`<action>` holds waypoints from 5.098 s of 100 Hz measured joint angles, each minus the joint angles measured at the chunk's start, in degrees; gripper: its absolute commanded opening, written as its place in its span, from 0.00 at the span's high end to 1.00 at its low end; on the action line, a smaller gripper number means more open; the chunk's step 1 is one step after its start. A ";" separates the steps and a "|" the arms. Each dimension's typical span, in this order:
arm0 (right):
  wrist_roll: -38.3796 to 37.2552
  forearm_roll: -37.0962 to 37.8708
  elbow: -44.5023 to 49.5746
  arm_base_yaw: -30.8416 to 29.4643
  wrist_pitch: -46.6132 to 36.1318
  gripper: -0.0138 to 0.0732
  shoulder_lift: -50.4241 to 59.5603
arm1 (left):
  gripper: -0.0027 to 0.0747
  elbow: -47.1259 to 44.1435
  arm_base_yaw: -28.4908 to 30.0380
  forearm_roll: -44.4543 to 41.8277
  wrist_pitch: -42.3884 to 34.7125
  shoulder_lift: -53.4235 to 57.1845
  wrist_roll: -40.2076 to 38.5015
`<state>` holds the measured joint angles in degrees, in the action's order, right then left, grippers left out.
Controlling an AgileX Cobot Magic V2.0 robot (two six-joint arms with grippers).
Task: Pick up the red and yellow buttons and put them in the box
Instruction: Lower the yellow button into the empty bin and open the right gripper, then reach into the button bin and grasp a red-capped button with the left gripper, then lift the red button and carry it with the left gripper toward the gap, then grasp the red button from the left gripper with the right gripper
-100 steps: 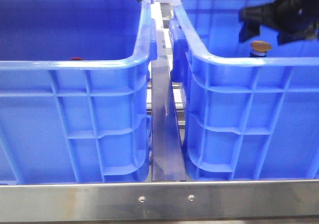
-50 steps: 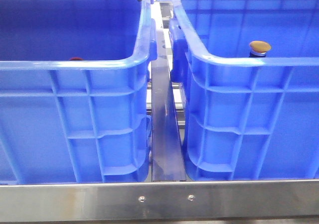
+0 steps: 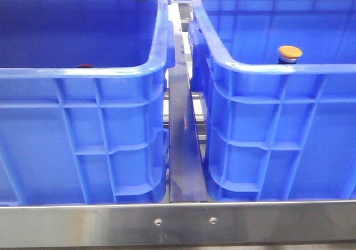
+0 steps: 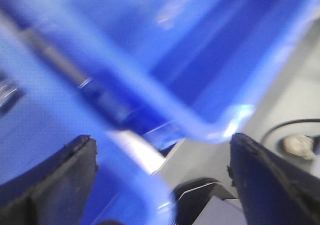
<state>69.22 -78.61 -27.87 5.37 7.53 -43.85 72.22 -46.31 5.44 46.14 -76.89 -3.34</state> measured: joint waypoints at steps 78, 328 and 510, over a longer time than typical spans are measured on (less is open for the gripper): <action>0.00 0.00 1.99 0.00 4.02 0.88 5.01 | 0.30 2.62 22.32 -6.59 13.38 -9.23 -16.24; 0.04 0.00 1.99 0.00 5.48 0.88 5.01 | 0.95 0.37 8.19 -2.75 -2.53 -3.03 -6.51; -25.29 -4.98 -27.51 5.26 46.64 0.51 -35.83 | 0.95 0.03 -2.22 -2.29 -2.81 -3.03 1.98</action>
<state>43.93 -83.59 -55.38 10.64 54.17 -79.68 72.25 -48.53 3.15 43.33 -79.91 -1.36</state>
